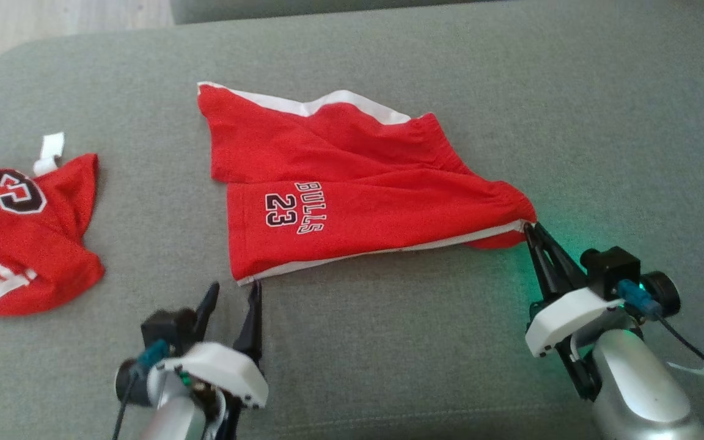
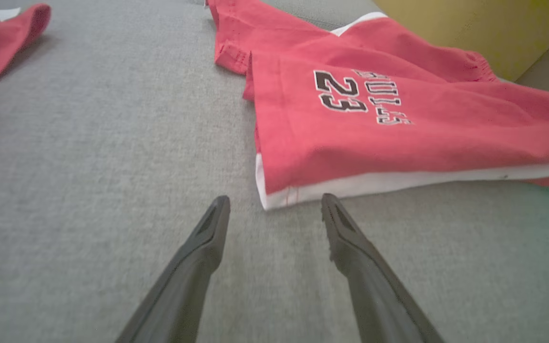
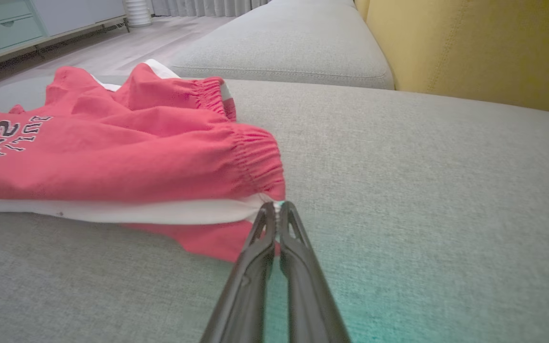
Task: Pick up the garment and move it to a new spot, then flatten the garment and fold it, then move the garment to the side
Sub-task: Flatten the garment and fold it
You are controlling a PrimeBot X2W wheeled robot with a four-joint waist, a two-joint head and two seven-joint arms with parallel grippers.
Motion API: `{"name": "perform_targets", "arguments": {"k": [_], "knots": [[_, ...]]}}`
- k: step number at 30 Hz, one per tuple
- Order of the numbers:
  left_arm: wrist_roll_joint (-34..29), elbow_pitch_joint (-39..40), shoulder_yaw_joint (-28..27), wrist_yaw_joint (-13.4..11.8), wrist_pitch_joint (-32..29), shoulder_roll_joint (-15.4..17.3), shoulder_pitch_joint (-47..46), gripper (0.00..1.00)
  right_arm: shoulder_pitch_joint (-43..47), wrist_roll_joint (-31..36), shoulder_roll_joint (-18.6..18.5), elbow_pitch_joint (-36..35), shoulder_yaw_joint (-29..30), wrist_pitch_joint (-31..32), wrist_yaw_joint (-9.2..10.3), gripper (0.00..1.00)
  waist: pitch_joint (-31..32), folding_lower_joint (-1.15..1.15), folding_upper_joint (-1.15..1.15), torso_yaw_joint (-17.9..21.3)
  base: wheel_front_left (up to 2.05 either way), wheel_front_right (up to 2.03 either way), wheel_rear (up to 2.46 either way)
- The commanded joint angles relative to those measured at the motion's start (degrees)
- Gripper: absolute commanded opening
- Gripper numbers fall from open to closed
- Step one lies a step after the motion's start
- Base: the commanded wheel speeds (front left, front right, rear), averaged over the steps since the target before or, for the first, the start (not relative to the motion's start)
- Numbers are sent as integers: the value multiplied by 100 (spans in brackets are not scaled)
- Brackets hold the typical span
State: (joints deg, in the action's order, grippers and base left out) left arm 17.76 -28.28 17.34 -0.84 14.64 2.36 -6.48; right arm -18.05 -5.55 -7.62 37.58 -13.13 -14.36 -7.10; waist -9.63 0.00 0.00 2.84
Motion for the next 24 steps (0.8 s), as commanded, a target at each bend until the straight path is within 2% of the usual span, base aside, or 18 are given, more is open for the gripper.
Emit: {"name": "perform_targets", "arguments": {"k": [1,10,24], "knots": [[85,119,-195,49,36,52,-347,100,-118,-28,-14,-200,-30,-63,-39,0,-93,0,0,63,0,0,0],[285,-232,-211,200,36,52,-587,100,-237,-17,90,-355,3,-63,-39,0,-339,0,0,231,0,0,0],[438,-480,13,342,36,52,-491,100,-314,-40,168,-411,77,-63,-39,0,-406,0,0,243,0,0,0]]}}
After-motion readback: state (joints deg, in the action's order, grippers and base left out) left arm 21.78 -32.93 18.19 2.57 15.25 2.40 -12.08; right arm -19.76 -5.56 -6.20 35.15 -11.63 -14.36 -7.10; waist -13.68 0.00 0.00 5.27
